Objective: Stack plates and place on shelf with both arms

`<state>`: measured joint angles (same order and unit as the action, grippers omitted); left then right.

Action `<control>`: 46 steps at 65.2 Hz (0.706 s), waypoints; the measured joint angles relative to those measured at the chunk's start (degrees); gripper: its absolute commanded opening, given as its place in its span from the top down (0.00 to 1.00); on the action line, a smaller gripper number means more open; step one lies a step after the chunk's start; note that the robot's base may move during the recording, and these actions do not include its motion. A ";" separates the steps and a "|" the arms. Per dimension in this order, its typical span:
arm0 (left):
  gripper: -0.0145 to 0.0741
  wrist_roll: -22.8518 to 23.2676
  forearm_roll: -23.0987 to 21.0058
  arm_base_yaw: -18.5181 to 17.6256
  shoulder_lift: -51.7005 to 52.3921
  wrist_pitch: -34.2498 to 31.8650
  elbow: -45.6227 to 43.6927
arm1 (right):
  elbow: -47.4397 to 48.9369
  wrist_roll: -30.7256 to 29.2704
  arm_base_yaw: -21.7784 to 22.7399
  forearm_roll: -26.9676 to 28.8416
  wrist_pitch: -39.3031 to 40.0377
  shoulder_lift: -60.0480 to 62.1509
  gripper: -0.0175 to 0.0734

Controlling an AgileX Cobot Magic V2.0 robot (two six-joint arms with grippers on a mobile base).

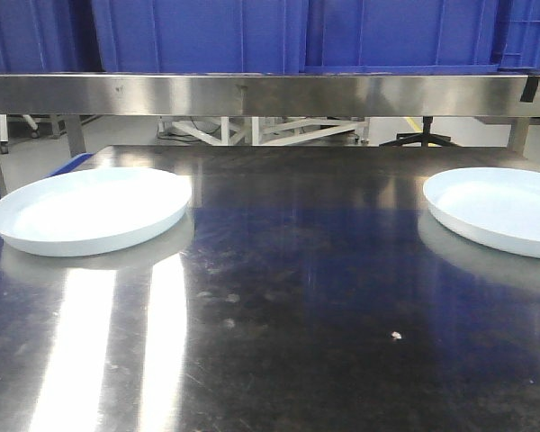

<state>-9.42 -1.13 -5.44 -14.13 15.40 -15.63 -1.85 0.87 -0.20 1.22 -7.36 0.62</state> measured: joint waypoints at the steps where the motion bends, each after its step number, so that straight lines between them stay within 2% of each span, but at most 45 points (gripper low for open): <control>1: 0.74 0.00 -0.19 0.00 -1.58 0.29 -0.71 | 0.00 0.00 0.00 -0.02 0.00 0.00 0.75; 7: 0.74 0.00 -1.06 0.00 -8.67 0.77 -3.48 | 0.00 0.00 0.00 -0.02 0.00 0.00 0.75; 22: 0.74 0.00 -7.61 0.00 -28.76 1.66 -11.88 | 0.00 0.00 0.00 -0.02 0.00 0.00 0.75; 46: 0.74 0.00 -8.53 0.00 -59.16 11.28 -32.31 | 0.00 0.00 0.00 -0.12 0.00 0.00 0.75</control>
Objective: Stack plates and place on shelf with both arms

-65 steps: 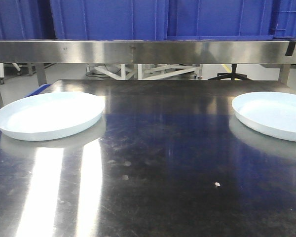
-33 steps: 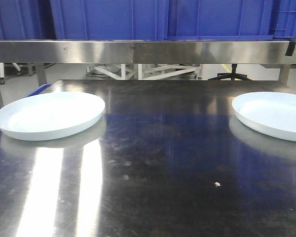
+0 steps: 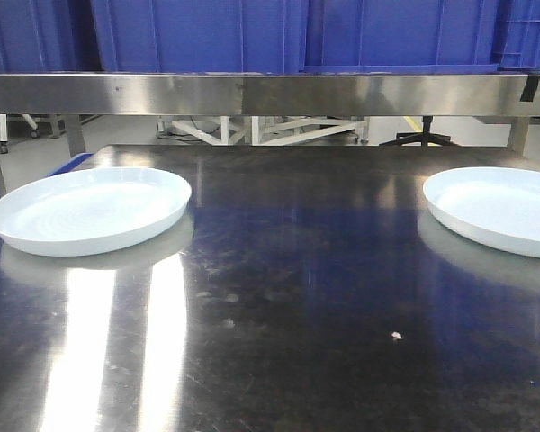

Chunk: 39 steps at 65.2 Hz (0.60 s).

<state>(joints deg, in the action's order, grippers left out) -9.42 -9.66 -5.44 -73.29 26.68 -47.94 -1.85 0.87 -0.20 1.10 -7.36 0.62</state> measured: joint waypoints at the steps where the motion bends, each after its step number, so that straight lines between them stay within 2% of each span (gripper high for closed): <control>1: 0.74 0.00 0.00 0.00 -1.45 0.38 -0.80 | 0.00 0.00 0.00 0.00 0.00 0.00 0.75; 22: 0.71 0.00 0.57 0.00 -19.06 13.47 -17.89 | 0.00 0.00 0.00 0.00 0.00 0.00 0.75; 28: 0.63 0.00 0.95 0.00 -22.60 17.42 -22.22 | 0.00 0.00 0.00 0.00 0.00 0.00 0.75; 39: 0.42 0.00 2.55 0.13 -28.66 22.45 -28.63 | 0.00 0.00 0.00 0.00 0.00 0.00 0.75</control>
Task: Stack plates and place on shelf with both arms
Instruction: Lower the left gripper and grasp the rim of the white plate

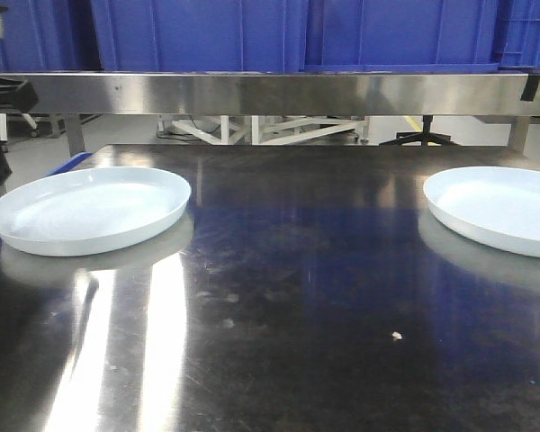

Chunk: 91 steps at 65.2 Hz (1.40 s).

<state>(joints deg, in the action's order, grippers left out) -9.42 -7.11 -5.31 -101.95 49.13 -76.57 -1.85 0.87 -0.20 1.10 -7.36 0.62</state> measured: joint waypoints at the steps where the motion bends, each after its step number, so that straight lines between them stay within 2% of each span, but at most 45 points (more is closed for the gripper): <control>1: 0.42 0.00 0.00 0.10 -0.38 0.26 -0.42 | 0.00 0.00 0.00 0.00 0.00 0.00 0.75; 16: 0.40 0.00 -0.67 0.50 -5.19 3.06 -5.78 | 0.00 0.00 0.00 0.00 0.00 0.00 0.75; 43: 0.41 0.00 -1.76 0.50 -9.10 4.71 -7.24 | 0.00 0.00 0.00 0.00 0.00 0.00 0.75; 62: 0.63 0.00 -1.76 0.98 -9.54 4.80 -7.24 | 0.00 0.00 0.00 0.00 0.00 0.00 0.75; 78: 0.74 0.00 -1.76 1.53 -9.54 6.65 -7.35 | 0.00 0.00 0.00 0.00 0.00 0.00 0.75; 91: 0.74 0.44 -2.56 1.53 -9.54 8.52 -7.70 | 0.00 0.00 0.00 0.00 0.00 0.00 0.75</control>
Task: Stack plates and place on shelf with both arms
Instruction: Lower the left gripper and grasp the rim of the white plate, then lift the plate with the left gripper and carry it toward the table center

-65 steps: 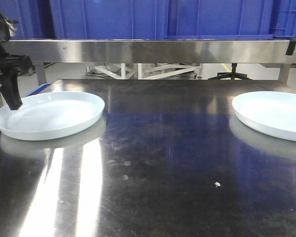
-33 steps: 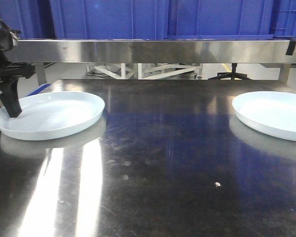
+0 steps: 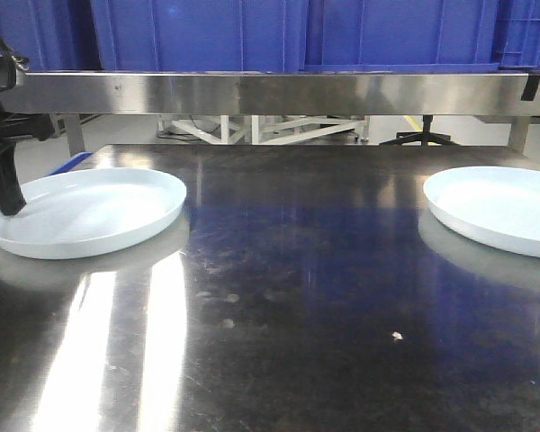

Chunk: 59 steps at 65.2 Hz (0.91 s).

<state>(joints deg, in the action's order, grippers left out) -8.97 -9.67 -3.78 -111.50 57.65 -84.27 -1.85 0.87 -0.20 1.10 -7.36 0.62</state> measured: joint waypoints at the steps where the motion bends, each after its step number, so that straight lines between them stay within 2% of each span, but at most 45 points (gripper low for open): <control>1: 0.74 0.00 -0.12 0.00 0.00 0.36 -0.14 | 0.00 0.00 0.00 0.00 0.00 0.00 0.75; 11: 0.74 0.00 -2.71 0.09 0.00 4.77 -2.08 | 0.00 0.00 0.00 0.00 0.00 0.00 0.75; 19: 0.74 -0.10 -7.05 0.09 0.00 7.61 -5.00 | 0.00 0.00 0.00 0.00 0.00 0.00 0.75; 34: 0.74 -1.52 -19.15 -0.66 0.00 10.11 -9.09 | 0.00 0.00 0.00 0.00 0.00 0.00 0.75; 43: 0.74 -1.66 -21.34 -4.45 0.00 8.44 -9.32 | 0.00 0.00 0.00 0.00 0.00 0.00 0.75; 59: 0.74 -1.35 -22.78 -11.67 -2.02 1.00 -9.36 | 0.00 0.00 0.00 0.00 0.00 0.00 0.75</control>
<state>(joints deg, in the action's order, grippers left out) -10.32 -32.45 -15.45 -113.52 58.66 -93.63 -1.85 0.87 -0.20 1.10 -7.36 0.62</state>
